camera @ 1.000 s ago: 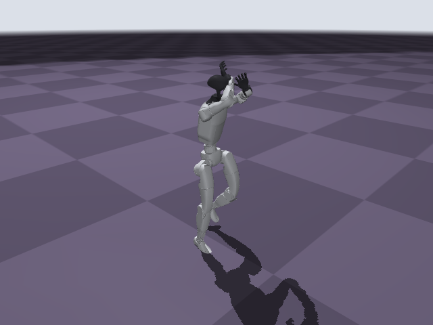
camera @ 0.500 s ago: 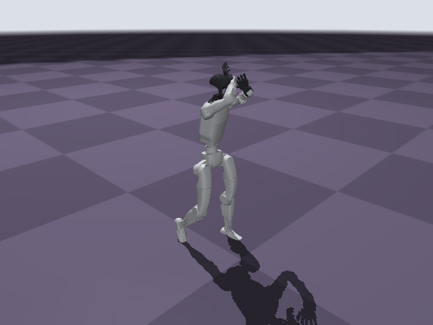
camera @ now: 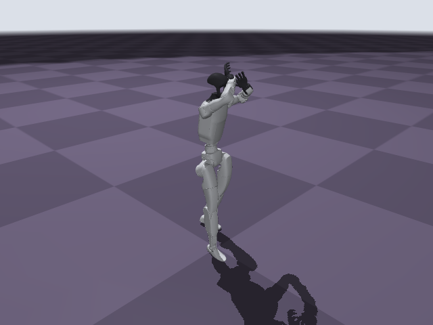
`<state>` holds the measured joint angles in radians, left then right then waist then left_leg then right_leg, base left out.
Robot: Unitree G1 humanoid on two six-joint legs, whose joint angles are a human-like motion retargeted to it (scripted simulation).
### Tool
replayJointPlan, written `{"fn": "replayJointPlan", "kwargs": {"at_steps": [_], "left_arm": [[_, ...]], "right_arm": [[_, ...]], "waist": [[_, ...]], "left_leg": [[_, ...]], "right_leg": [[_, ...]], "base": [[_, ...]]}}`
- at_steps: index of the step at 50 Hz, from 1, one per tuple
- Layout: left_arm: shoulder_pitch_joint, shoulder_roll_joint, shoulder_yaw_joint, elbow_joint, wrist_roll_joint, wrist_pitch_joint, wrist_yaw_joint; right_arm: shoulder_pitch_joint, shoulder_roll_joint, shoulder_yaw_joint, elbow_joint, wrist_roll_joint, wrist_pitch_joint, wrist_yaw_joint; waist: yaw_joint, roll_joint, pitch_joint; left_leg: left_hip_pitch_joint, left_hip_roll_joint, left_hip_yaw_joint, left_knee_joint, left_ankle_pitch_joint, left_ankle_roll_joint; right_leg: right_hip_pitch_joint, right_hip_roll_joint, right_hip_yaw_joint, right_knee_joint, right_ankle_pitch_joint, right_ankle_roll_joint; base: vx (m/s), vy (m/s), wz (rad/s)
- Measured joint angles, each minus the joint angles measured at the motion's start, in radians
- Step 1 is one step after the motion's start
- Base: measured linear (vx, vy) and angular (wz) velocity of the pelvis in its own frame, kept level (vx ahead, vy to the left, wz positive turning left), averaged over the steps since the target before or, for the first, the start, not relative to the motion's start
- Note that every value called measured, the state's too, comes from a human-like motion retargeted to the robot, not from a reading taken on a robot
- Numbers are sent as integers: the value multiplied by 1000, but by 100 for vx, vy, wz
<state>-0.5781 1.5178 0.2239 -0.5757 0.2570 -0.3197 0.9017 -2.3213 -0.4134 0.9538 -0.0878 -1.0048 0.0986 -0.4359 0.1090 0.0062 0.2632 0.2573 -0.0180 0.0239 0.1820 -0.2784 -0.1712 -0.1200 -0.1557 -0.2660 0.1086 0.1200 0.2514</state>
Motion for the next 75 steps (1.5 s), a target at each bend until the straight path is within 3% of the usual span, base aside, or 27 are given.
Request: {"fn": "replayJointPlan", "kwargs": {"at_steps": [2,3,5,7,10,13,19,28,33,35,38,43,45,47,50,53,57,60,63,67,70,72,75], "left_arm": [[-10,3,4,6,7,7,4],[-12,6,3,5,4,3,9],[-2,13,5,-2,-7,4,12],[12,22,16,-8,-10,14,14],[26,39,38,-13,-8,26,26],[39,41,64,-15,0,38,26],[72,36,94,-29,7,30,17],[42,48,101,-16,26,21,26],[12,72,97,-21,44,45,49],[-14,90,90,-22,60,57,63],[-41,106,75,-32,79,67,72],[-79,130,44,-37,129,86,87],[-84,135,34,-35,144,89,95],[-85,135,27,-32,162,90,100],[-82,131,15,-37,187,88,100],[-94,134,7,-43,221,83,105],[-137,142,-4,-41,244,75,128],[-176,132,-19,-43,245,74,142],[-196,115,-43,-47,229,78,151],[-184,129,-66,-27,187,60,158],[-166,160,-58,4,170,58,149],[-154,176,-50,17,126,36,142],[-149,186,-40,19,85,26,128]], "right_arm": [[-3,-9,-2,-25,56,-24,-6],[31,9,-6,-68,251,-98,-21],[67,19,-16,-109,431,-160,-20],[68,14,-20,-117,445,-163,-22],[54,13,-23,-123,456,-169,-34],[-17,-31,-25,-56,74,-32,-26],[-17,-14,-31,-32,-69,27,7],[-37,-2,-40,-22,-95,31,-46],[-54,1,-51,1,-176,80,-50],[-73,1,-50,5,-230,117,-37],[-68,1,-53,-12,-259,142,-26],[-56,8,-33,-54,-176,114,-50],[-52,10,-21,-51,-159,106,-72],[-49,11,-10,-45,-164,110,-107],[-44,7,9,-40,-181,119,-153],[-54,6,26,-44,-175,120,-200],[-76,21,16,-33,-156,124,-239],[-74,52,-7,-26,-101,109,-268],[-73,72,-27,-15,-67,106,-288],[-76,58,-26,-26,-36,79,-285],[-152,-13,42,-3,-285,142,-198],[-96,22,13,-40,39,47,-255],[-72,51,8,-55,204,-11,-258]], "waist": [[11,9,11],[15,13,17],[29,13,20],[45,11,21],[65,12,24],[94,14,23],[151,17,13],[186,95,-21],[190,93,-41],[185,75,-37],[175,57,-27],[146,25,-5],[135,18,-2],[125,15,1],[119,18,0],[104,19,-2],[81,7,-1],[80,-1,-5],[113,15,-25],[146,37,-38],[180,49,-34],[184,56,-30],[190,61,-17]], "left_leg": [[-12,7,20,110,6,-2],[-23,12,26,177,21,-8],[-65,15,33,330,88,-23],[-139,16,33,507,178,-41],[-274,30,46,740,224,-50],[-378,67,103,837,165,-13],[-479,88,192,620,109,5],[-382,123,216,-173,279,-43],[-318,113,202,-229,373,-30],[-297,99,189,-218,353,-9],[-261,88,168,-176,284,-1],[-209,69,116,-160,227,0],[-195,70,93,-163,213,-1],[-187,72,72,-164,200,-6],[-179,78,44,-166,184,-14],[-181,76,12,-167,167,-26],[-167,57,-25,-164,133,-46],[-139,48,-42,-162,107,-55],[-121,65,-35,-143,84,-50],[-136,65,-29,-23,39,-25],[-192,65,-14,111,44,-12],[-250,61,-5,228,67,-18],[-335,52,10,356,98,-33]], "right_leg": [[39,5,13,10,-22,-10],[61,6,19,19,-44,-12],[103,5,34,33,-82,-15],[139,2,51,39,-108,-17],[174,4,73,43,-141,-21],[189,5,99,50,-170,-21],[205,2,160,47,-206,4],[273,78,183,59,-306,6],[299,80,183,152,-347,-34],[285,63,170,239,-353,-46],[244,39,157,422,-308,-65],[19,12,200,878,-81,-64],[-66,0,193,994,-50,-67],[-128,-39,151,1037,-86,-96],[-181,-99,76,980,-140,-125],[-190,-128,15,776,-161,-111],[-123,-138,-51,355,-161,-47],[-54,-110,-37,104,-81,10],[-2,-72,-24,8,-17,10],[42,-74,-24,11,-53,10],[48,-73,-12,22,-76,10],[56,-82,-13,33,-93,8],[60,-94,-13,36,-108,4]], "base": [[54,-15,-29],[53,-17,-37],[52,-18,-41],[48,-16,-46],[43,-12,-43],[38,-7,-50],[34,0,-57],[39,9,-23],[48,14,2],[47,15,25],[45,16,37],[38,11,60],[32,4,65],[30,2,62],[28,-2,57],[28,-7,63],[33,-13,61],[36,-23,28],[36,-22,-18],[33,-13,-17],[26,-16,-17],[21,-14,6],[16,-12,3]]}}
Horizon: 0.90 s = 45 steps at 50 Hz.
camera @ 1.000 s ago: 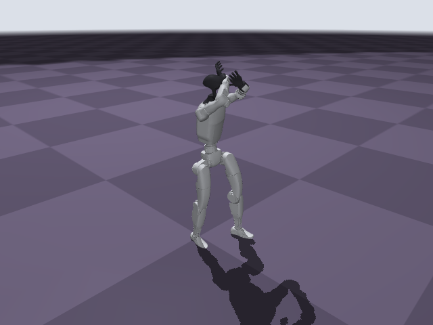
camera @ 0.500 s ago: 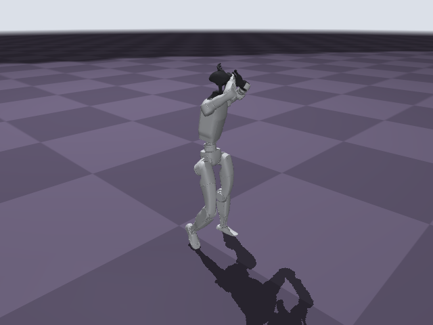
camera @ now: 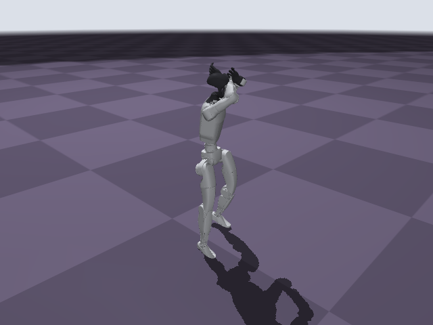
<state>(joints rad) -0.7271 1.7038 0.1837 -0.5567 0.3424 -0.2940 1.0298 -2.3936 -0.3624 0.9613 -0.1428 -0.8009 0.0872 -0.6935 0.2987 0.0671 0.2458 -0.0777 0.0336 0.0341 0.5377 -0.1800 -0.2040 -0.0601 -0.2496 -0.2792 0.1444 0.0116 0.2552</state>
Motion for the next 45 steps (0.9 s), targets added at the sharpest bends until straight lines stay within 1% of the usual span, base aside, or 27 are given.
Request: {"fn": "replayJointPlan", "kwargs": {"at_steps": [3,7,8,10,11,12,13,15,18,20,23,25,27,30,31,33,35,36,37,38,39,40,41,42,43,44,45], "left_arm": [[-13,-7,3,-4,-32,-6,0],[-68,-27,-18,30,-96,-8,-1],[-92,-35,-37,52,-128,-14,-17],[-164,-67,-105,100,-223,-33,-74],[-229,-101,-168,127,-276,-37,-110],[-330,-141,-265,160,-330,-42,-148],[-504,-193,-432,209,-387,-49,-191],[-791,-298,-706,317,-489,-54,-243],[-972,-414,-853,462,-566,-53,-261],[-1002,-529,-902,582,-615,-32,-283],[-1068,-649,-943,734,-674,-15,-308],[-1085,-736,-963,847,-720,2,-331],[-1120,-778,-1031,976,-769,-15,-353],[-1068,-927,-1040,1158,-926,10,-431],[-1051,-954,-1068,1213,-985,19,-462],[-993,-1040,-1077,1324,-1085,70,-522],[-898,-1132,-1054,1422,-1140,155,-594],[-899,-1159,-1104,1469,-1160,153,-610],[-928,-1224,-1181,1522,-1174,141,-638],[-1011,-1363,-1311,1585,-1177,110,-689],[-1039,-1440,-1373,1634,-1172,109,-687],[-1039,-1485,-1400,1676,-1163,123,-659],[-1080,-1572,-1387,1711,-1158,118,-629],[-1068,-1561,-1350,1724,-1163,128,-627],[-952,-1352,-1264,1696,-1191,170,-683],[-923,-1278,-1215,1688,-1177,194,-712],[-937,-1270,-1185,1692,-1142,209,-727]], "right_arm": [[-3,20,-18,17,38,-4,17],[-26,63,-26,56,105,-9,35],[-35,77,-17,74,150,-26,65],[-48,104,-6,123,239,-36,83],[-70,112,10,181,199,9,58],[-78,114,25,231,187,37,40],[-59,105,42,263,229,33,33],[-7,90,46,294,424,-26,29],[17,71,54,386,529,-53,11],[126,29,16,426,597,-91,-15],[167,17,11,522,686,-107,-16],[221,25,-2,588,765,-118,-12],[247,105,15,687,906,-142,10],[389,129,-4,778,1110,-172,25],[434,147,-9,812,1193,-183,27],[548,160,-15,870,1339,-188,62],[723,135,-64,893,1488,-209,89],[741,136,-31,926,1572,-206,147],[720,32,80,903,1723,-231,250],[620,-282,349,766,2010,-310,440],[591,-392,439,727,2169,-345,498],[597,-400,439,737,2265,-357,490],[607,-429,439,783,2298,-349,505],[651,-324,356,866,2224,-317,462],[761,47,110,1024,1936,-235,305],[780,180,10,1089,1810,-195,254],[754,195,-15,1107,1766,-177,256]], "waist": [[7,4,13],[5,21,29],[1,27,34],[-11,43,47],[-16,57,59],[-17,65,70],[-8,62,77],[-4,44,103],[-40,25,178],[-50,24,153],[-87,6,243],[-110,-16,274],[-172,-57,274],[-203,-95,274],[-223,-112,274],[-252,-123,274],[-259,-109,274],[-279,-104,274],[-263,-85,274],[-174,-38,274],[-147,-31,274],[-151,-43,274],[-114,-2,274],[-146,-1,274],[-318,-79,274],[-385,-107,274],[-399,-110,274]], "left_leg": [[-53,-1,35,9,-12,-4],[-86,54,136,-142,-37,21],[-85,65,160,-209,-23,26],[-71,77,180,-358,54,24],[-60,80,172,-423,111,19],[-50,82,164,-481,163,15],[-43,84,157,-525,205,13],[-44,88,153,-570,242,9],[-62,97,158,-608,260,-8],[-97,113,152,-617,272,-32],[-162,115,149,-624,296,-43],[-235,112,149,-625,312,-43],[-372,102,152,-625,335,-35],[-508,100,159,-625,361,-30],[-555,101,158,-625,370,-34],[-637,95,153,-625,387,-30],[-684,102,134,-625,400,-41],[-744,95,129,-625,414,-37],[-816,85,123,-625,431,-24],[-912,71,116,-625,457,8],[-976,68,110,-625,475,18],[-1026,71,106,-625,489,18],[-1092,76,96,-625,503,9],[-1140,81,93,-605,499,-9],[-1151,89,104,-544,460,-46],[-1210,90,120,-486,438,-58],[-1293,88,137,-429,425,-58]], "right_leg": [[-6,-5,5,-7,-5,6],[-45,19,13,-11,-7,7],[-59,27,15,-9,-9,7],[-82,43,19,-6,-10,7],[-88,52,21,-9,-8,6],[-94,60,22,-13,-5,6],[-101,68,24,-19,1,5],[-120,79,27,-30,18,6],[-153,92,21,-42,46,7],[-189,108,9,-42,67,7],[-257,110,6,-38,97,7],[-334,106,10,-31,118,7],[-470,96,19,-39,150,7],[-612,96,28,-42,191,7],[-658,98,28,-44,205,7],[-739,91,27,-45,230,7],[-788,96,10,-21,236,7],[-845,88,8,-22,250,7],[-911,78,5,-26,266,7],[-998,63,2,-34,284,7],[-1056,60,-3,-39,299,7],[-1101,63,-9,-43,313,7],[-1158,69,-23,-47,324,7],[-1199,74,-29,-40,328,7],[-1204,80,-21,-8,320,7],[-1242,79,-16,-5,328,7],[-1297,74,-12,-16,345,7]], "base": [[12,-9,-6],[7,-6,-17],[5,-1,-23],[3,2,-25],[1,4,-25],[-1,4,-23],[-3,2,-19],[-8,1,-9],[-13,1,9],[-14,1,16],[-20,6,10],[-23,10,5],[-25,12,3],[-18,6,-6],[-14,4,2],[-8,6,16],[-1,4,23],[-2,9,38],[-4,19,60],[-1,18,58],[1,12,43],[4,0,26],[4,-6,13],[0,-9,-13],[-3,-3,-25],[0,0,0],[2,5,8]]}}
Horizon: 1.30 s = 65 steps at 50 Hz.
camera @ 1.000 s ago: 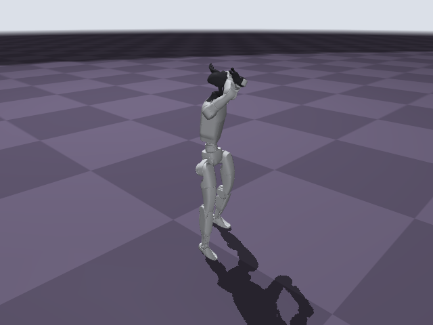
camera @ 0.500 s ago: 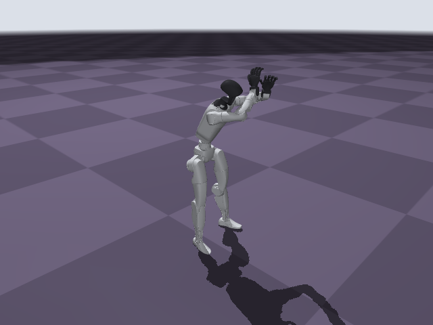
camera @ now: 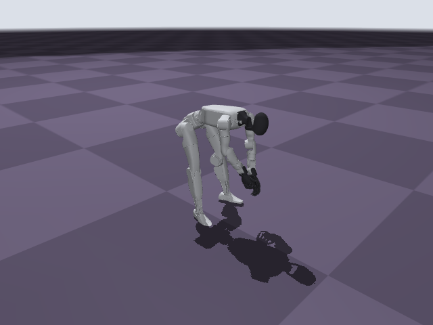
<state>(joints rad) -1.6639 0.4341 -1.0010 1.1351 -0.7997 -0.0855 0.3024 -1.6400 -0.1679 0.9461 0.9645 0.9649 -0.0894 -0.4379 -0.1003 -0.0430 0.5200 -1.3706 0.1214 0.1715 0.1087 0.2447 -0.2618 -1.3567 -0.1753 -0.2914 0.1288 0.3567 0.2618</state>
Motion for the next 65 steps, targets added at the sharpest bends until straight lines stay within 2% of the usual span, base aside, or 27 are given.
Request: {"fn": "replayJointPlan", "kwargs": {"at_steps": [5,8,10,11,12,13,14,15,16,17,18,19,23,25,29,33,35,37,40,42,43,45,47,52,58,62,65], "left_arm": [[-71,12,-6,36,-27,3,12],[-63,57,-42,-10,-83,-10,106],[-181,-61,-83,33,-163,-61,157],[-125,-17,-47,21,-129,-37,132],[-112,-35,-48,29,-119,-37,112],[-184,-177,-121,82,-157,-83,105],[-202,-170,-196,87,-222,-106,66],[-192,-88,-274,68,-298,-116,11],[-172,-70,-253,59,-298,-118,-23],[-141,-48,-191,46,-289,-117,-32],[-87,-19,-48,26,-264,-112,10],[-59,-3,6,15,-258,-104,29],[84,38,41,-30,-163,-80,-24],[154,47,33,-44,-161,-123,13],[372,77,91,-113,98,-89,-4],[562,91,161,-170,238,-73,16],[626,88,158,-192,285,-126,-94],[695,66,159,-216,352,-147,-116],[822,43,261,-217,521,-119,-113],[962,50,375,-232,575,-94,-98],[1087,65,497,-244,577,-65,-56],[1183,72,589,-240,532,-36,-10],[1349,65,690,-268,525,-44,-58],[1569,38,860,-312,480,-26,-119],[1719,-18,989,-289,428,-5,-251],[1756,-40,1087,-209,391,25,-351],[1732,-23,1127,-106,353,27,-319]], "right_arm": [[-89,8,14,61,-7,23,20],[-104,-7,24,76,-22,68,62],[-189,-287,320,-1,226,-9,127],[-149,-146,156,65,87,40,108],[-146,-128,128,69,67,47,123],[-215,-357,372,-50,283,-31,206],[-236,-428,454,-121,353,-82,231],[-234,-420,454,-168,348,-118,227],[-223,-411,454,-169,324,-121,231],[-199,-338,389,-104,243,-94,205],[-149,-139,195,93,48,-6,123],[-131,-54,125,178,-50,40,93],[-47,0,84,220,-216,66,100],[13,-14,118,199,-229,42,78],[195,-77,73,112,-453,46,49],[348,-156,43,37,-647,75,-2],[482,-399,105,-158,-565,-37,23],[571,-652,169,-349,-460,-93,98],[771,-723,17,-401,-507,-74,117],[907,-608,-149,-340,-624,-30,72],[934,-379,-291,-171,-810,31,-32],[911,-219,-383,14,-953,113,-35],[1056,-210,-458,12,-972,84,-42],[1216,-227,-556,9,-987,85,-3],[1363,-273,-641,-22,-938,73,58],[1429,-294,-720,-11,-880,81,158],[1456,-316,-798,31,-808,64,279]], "waist": [[-26,-7,0],[-38,17,0],[62,117,0],[21,78,0],[28,68,0],[134,114,0],[145,74,0],[109,-9,0],[98,-3,0],[75,16,0],[31,60,0],[10,71,0],[-11,41,0],[-1,26,0],[12,20,0],[26,36,0],[87,53,0],[138,83,0],[171,101,0],[162,84,-3],[117,55,-14],[90,28,-7],[100,25,-119],[122,11,-204],[183,-14,-255],[214,-19,-273],[234,-14,-270]], "left_leg": [[-199,9,39,60,18,0],[-199,7,21,25,32,0],[-199,6,20,-75,88,0],[-199,6,36,-29,61,0],[-199,6,42,-13,53,0],[-199,7,27,-58,82,0],[-199,8,19,-81,94,0],[-199,10,14,-93,97,0],[-199,11,26,-67,82,0],[-199,10,41,-39,63,0],[-198,5,59,-4,38,0],[-175,0,63,-21,37,0],[-70,-2,76,-26,19,0],[14,3,68,-66,28,0],[166,19,65,-38,-14,0],[325,20,77,-22,-58,6],[391,17,77,-12,-73,29],[463,0,83,2,-93,70],[582,11,82,52,-141,86],[692,28,87,114,-191,79],[785,40,94,156,-230,57],[886,56,101,208,-254,56],[913,78,96,293,-276,60],[1004,126,110,486,-283,84],[1092,109,104,546,-344,74],[1175,98,127,377,-388,72],[1259,85,142,166,-376,86]], "right_leg": [[-213,-8,-11,64,32,0],[-213,-14,-9,39,45,0],[-213,6,-8,-68,103,0],[-213,-5,-7,-25,78,0],[-213,-10,-16,-4,64,0],[-213,-1,-42,-30,68,0],[-213,6,-40,-52,78,0],[-213,13,-24,-72,91,0],[-213,7,-29,-49,75,0],[-213,1,-29,-27,63,0],[-213,-5,-19,-6,57,0],[-196,-4,-4,-20,63,0],[-99,-6,10,-22,44,0],[-23,6,23,-55,54,0],[89,-2,-5,60,-41,0],[240,-9,12,84,-100,0],[303,-15,16,104,-140,0],[373,-39,30,127,-189,-9],[508,-37,32,149,-266,-38],[633,-32,39,170,-318,-40],[734,-29,47,186,-348,-19],[852,-19,60,189,-381,-34],[918,-9,67,192,-412,-37],[1116,11,93,164,-457,-58],[1281,14,163,98,-460,-35],[1353,19,208,54,-469,-21],[1405,25,228,24,-480,-18]], "base": [[1,3,8],[21,4,6],[13,0,8],[0,0,0],[3,-4,24],[3,-12,29],[3,-12,5],[0,0,0],[0,0,0],[-3,8,7],[0,10,-9],[6,8,-18],[5,-2,-24],[3,-13,-38],[8,-11,-33],[11,-2,-21],[0,0,0],[10,-1,7],[17,-12,-24],[29,-16,-53],[37,-17,-66],[34,-15,-55],[34,-13,-35],[31,-10,-44],[26,-1,-73],[22,7,-73],[21,13,-54]]}}
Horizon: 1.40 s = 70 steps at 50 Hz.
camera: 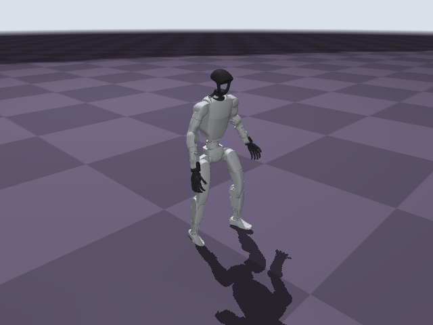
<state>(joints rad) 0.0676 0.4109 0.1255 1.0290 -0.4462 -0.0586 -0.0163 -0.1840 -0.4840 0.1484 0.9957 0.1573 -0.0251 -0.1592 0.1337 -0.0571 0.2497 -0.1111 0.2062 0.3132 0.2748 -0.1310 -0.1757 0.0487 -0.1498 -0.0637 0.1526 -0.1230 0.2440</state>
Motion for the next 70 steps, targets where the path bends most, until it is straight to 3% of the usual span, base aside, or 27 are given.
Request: {"fn": "replayJointPlan", "kwargs": {"at_steps": [5,10,15,21,25,28,33,36,43,45,50,55,60,62,65,68,70], "left_arm": [[-15,71,74,186,12,8,45],[-63,193,132,287,-31,-1,132],[-113,320,171,249,-95,-15,224],[-190,425,157,235,-115,-27,315],[-277,464,85,257,-122,-48,326],[-388,470,-17,278,-140,-80,326],[-579,452,-224,276,-186,-131,337],[-711,446,-354,268,-252,-95,341],[-1079,449,-592,284,-315,-97,335],[-1270,439,-740,331,-366,-134,324],[-1552,386,-895,323,-354,-96,343],[-1759,335,-987,318,-351,-72,305],[-1842,268,-1084,276,-425,-91,423],[-1783,202,-1034,280,-327,-63,376],[-1792,144,-1014,248,-452,-72,402],[-1738,53,-921,257,-499,-38,348],[-1746,25,-908,235,-644,-78,420]], "right_arm": [[88,-48,-155,85,99,-8,-10],[155,-104,-322,201,216,3,-56],[165,-189,-422,269,305,14,-106],[109,-312,-454,267,349,-2,-178],[32,-384,-422,248,342,-21,-204],[-46,-434,-351,245,323,-35,-228],[-183,-478,-182,251,327,-54,-259],[-326,-478,-8,242,409,-17,-336],[-810,-383,353,289,395,-34,-398],[-1020,-323,514,351,448,-35,-340],[-1369,-199,627,414,460,0,-309],[-1594,-1,627,424,440,10,-316],[-1691,201,732,346,371,39,-387],[-1632,279,699,293,321,22,-381],[-1657,352,742,255,326,58,-334],[-1619,418,693,263,339,79,-302],[-1641,441,728,279,359,126,-316]], "waist": [[-14,26,-30],[-46,7,-41],[-59,2,13],[-66,26,106],[-90,39,184],[-118,38,254],[-144,40,270],[-140,40,270],[-192,34,270],[-214,23,270],[-251,37,270],[-293,4,270],[-317,-8,270],[-320,-18,270],[-322,-13,270],[-320,-2,270],[-314,16,270]], "left_leg": [[74,-27,-97,-183,91,11],[83,-66,-121,-191,55,11],[99,-83,-120,-217,47,10],[85,-74,-85,-218,50,13],[51,-80,-70,-234,65,-8],[-1,-105,-77,-247,89,-13],[-200,-134,-89,-281,165,-10],[-324,-119,-65,-349,233,-47],[-708,-54,-86,-362,345,-86],[-844,-55,-91,-362,377,-86],[-1098,-54,-105,-326,428,-86],[-1355,-40,-84,-160,406,-86],[-1411,-27,-93,-195,436,-86],[-1458,-4,-68,-21,365,-86],[-1444,-11,-76,-116,395,-86],[-1431,-9,-69,-81,386,-86],[-1385,-25,-61,-201,425,-86]], "right_leg": [[59,12,-2,-23,-18,-4],[39,-27,-30,61,-49,-18],[-71,-49,-9,277,-45,-51],[-265,-55,38,509,29,-32],[-326,-113,-81,418,-7,-47],[-343,-130,-145,234,59,-32],[-515,-111,-89,76,214,-23],[-670,-98,-106,62,253,15],[-1004,-24,-183,-39,406,18],[-1136,-25,-185,-42,437,18],[-1396,-35,-183,9,487,18],[-1616,-35,-185,70,518,18],[-1619,0,-157,-95,613,18],[-1619,-4,-198,-15,582,18],[-1619,6,-164,-102,611,18],[-1619,3,-187,-39,579,18],[-1619,2,-114,-101,602,18]], "base": [[19,18,-4],[12,20,42],[4,21,11],[-4,17,-29],[-12,8,-13],[-17,1,20],[-24,-6,23],[-29,-15,-17],[-27,-26,15],[-19,-9,45],[-8,-5,40],[-9,-4,38],[7,2,-14],[-9,2,-49],[12,-5,19],[-2,-3,4],[21,7,16]]}}
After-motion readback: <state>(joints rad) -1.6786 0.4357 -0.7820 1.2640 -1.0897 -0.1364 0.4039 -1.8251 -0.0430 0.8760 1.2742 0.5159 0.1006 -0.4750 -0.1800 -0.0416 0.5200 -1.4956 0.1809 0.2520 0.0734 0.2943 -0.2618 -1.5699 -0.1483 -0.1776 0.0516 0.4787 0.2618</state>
